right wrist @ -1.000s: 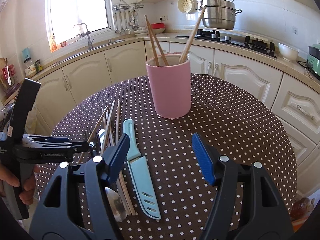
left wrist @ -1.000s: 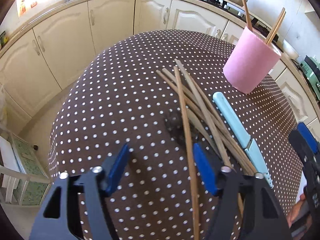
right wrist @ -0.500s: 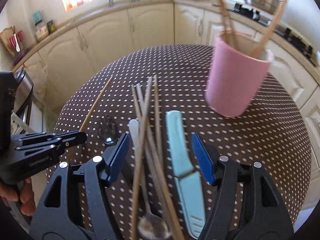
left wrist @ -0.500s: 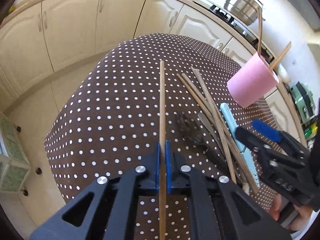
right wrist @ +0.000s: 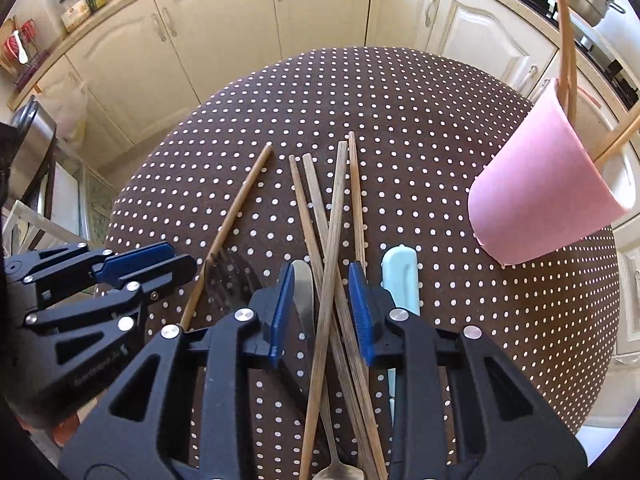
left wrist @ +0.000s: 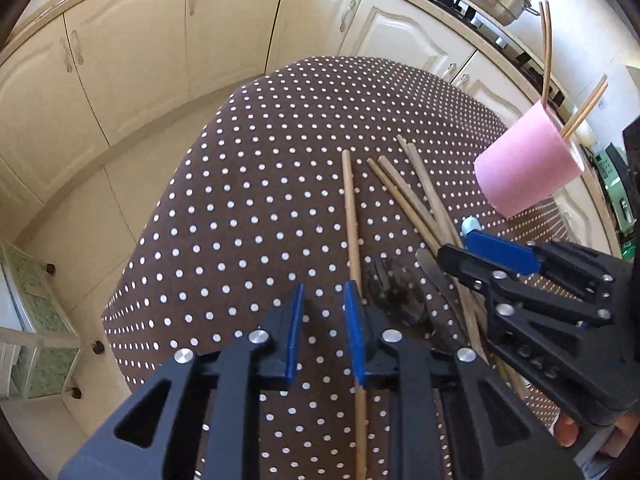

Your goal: Organize utensils

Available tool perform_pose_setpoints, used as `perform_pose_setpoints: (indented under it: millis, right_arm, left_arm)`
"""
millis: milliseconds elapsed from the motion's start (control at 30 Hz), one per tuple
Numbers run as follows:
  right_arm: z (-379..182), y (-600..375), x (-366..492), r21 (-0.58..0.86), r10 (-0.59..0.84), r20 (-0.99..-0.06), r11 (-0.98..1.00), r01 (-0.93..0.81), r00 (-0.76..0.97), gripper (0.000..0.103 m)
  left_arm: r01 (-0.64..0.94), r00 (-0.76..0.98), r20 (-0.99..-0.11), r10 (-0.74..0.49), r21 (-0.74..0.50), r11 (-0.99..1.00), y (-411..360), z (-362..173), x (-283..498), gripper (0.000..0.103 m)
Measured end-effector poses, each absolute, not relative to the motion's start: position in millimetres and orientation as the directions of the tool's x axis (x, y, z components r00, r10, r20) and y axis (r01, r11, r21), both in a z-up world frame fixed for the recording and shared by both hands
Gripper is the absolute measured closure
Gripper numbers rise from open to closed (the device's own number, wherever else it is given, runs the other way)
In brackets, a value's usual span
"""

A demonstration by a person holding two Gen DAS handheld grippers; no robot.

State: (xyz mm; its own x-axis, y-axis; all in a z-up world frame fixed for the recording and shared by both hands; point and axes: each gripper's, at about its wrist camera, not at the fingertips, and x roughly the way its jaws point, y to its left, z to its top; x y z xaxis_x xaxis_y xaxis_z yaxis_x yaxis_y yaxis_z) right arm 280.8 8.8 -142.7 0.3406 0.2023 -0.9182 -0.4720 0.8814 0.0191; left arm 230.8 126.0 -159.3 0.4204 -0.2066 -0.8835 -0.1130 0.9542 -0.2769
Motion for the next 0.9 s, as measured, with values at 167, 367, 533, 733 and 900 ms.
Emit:
perform_pose_setpoints:
  millis: [167,367,533,733,900]
  right_arm:
    - [-143.5,13.6,295.4,0.021,0.184,-0.934,0.884,-0.467,0.307,0.078]
    - [-151.6,20.1,302.8,0.016,0.169,-0.942,0.885,-0.466,0.289,0.088]
    - [-155.8,20.6,307.8,0.017,0.168,-0.945,0.881,-0.473,0.279,0.089]
    - [-156.9,20.1,311.6,0.015,0.165,-0.947,0.879,-0.477,0.275,0.09]
    - [-156.2,22.8,310.4,0.01,0.163,-0.948,0.876,-0.482,0.275,0.09]
  left_arm:
    - [-0.082,0.419,-0.881,-0.218,-0.276,0.958,121.5,-154.9,232.7,0.074]
    - [-0.041,0.397,-0.897,-0.194,-0.229,0.973,108.0,-163.9,241.1,0.074]
    - [-0.013,0.395,-0.899,-0.191,-0.213,0.977,105.4,-165.9,247.0,0.077]
    - [-0.008,0.389,-0.895,-0.219,-0.241,0.97,112.9,-166.9,241.6,0.084]
    - [0.033,0.366,-0.9,-0.236,-0.242,0.97,106.4,-166.0,234.1,0.083]
